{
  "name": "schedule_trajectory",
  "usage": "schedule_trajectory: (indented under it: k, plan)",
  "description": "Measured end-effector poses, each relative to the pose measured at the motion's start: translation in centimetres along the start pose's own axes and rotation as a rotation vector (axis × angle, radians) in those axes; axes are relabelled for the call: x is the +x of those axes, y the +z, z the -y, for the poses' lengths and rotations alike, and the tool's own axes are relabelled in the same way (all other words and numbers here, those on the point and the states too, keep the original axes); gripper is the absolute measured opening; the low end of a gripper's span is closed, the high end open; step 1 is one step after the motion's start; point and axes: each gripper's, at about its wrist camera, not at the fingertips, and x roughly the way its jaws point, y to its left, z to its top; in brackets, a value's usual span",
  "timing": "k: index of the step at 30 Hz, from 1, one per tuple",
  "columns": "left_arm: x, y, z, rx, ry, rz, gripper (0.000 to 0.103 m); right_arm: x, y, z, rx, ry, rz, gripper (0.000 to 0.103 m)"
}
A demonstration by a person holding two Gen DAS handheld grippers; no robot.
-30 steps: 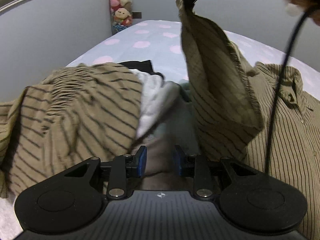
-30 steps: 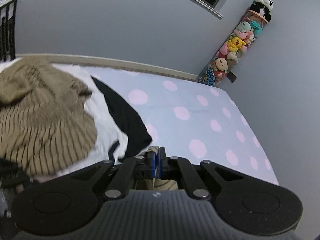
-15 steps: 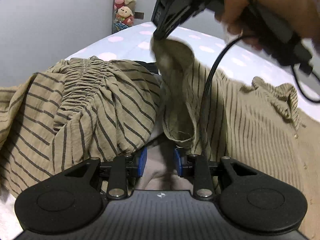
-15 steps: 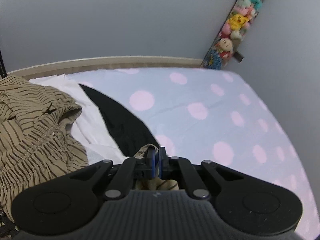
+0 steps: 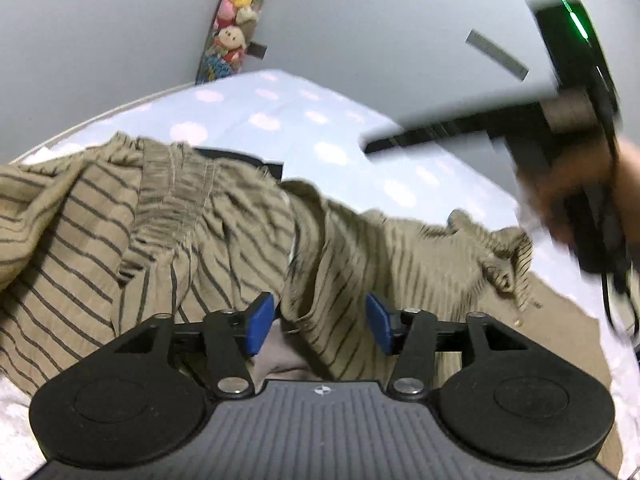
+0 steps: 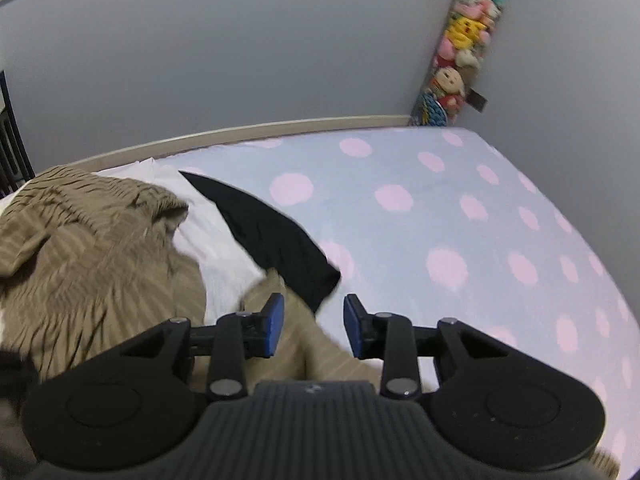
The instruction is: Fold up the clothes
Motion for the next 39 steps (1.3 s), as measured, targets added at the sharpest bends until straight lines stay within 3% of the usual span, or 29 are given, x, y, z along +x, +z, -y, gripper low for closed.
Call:
schedule_trajectory:
  k: [4,7,9,11,12,14,19,23,27,29,31,39]
  plan:
    - [-0.1,0.1,-0.1,-0.043,-0.040,0.028,0.059,-4.0,-5.8,1.6,0.084,0.008,0.011,0.036]
    - [1.7,-0.4,0.1,-0.038,0.016,0.011,0.058,-6.7,-11.2,1.9,0.156,0.011,0.003,0.036]
    - [3.1,-0.8,0.3,-0.040,0.058,0.002,0.049,-8.6,-15.3,1.7,0.199,-0.009,-0.006,0.037]
    - [4.3,-1.1,0.7,-0.045,0.087,0.009,0.025,-10.1,-19.1,1.6,0.246,-0.032,-0.024,0.037]
    - [4.7,-1.3,0.9,-0.038,0.093,0.027,0.020,-10.8,-21.1,1.5,0.276,-0.041,-0.039,0.037]
    - [5.1,-1.4,1.3,-0.042,0.110,0.048,0.001,-12.2,-24.7,1.2,0.336,-0.057,-0.074,0.037]
    - [4.7,-1.8,1.8,-0.014,0.273,0.115,0.000,-14.6,-31.1,0.9,0.441,-0.084,-0.143,0.037]
    - [5.2,-2.1,1.3,-0.022,0.319,0.078,0.000,-16.4,-33.6,1.4,0.489,-0.110,-0.145,0.038]
    - [4.6,-2.0,1.8,-0.025,0.315,0.074,0.003,-17.8,-35.1,2.0,0.522,-0.144,-0.143,0.039]
    - [4.6,-2.0,1.8,-0.035,0.286,0.076,0.022,-18.5,-35.7,2.2,0.527,-0.165,-0.137,0.043]
    - [4.7,-2.0,1.6,-0.049,0.254,0.077,0.028,-19.0,-36.4,2.3,0.537,-0.182,-0.130,0.045]
    - [6.8,-3.3,2.7,0.010,0.316,0.071,0.028,-19.3,-38.9,2.8,0.610,-0.166,-0.114,0.045]
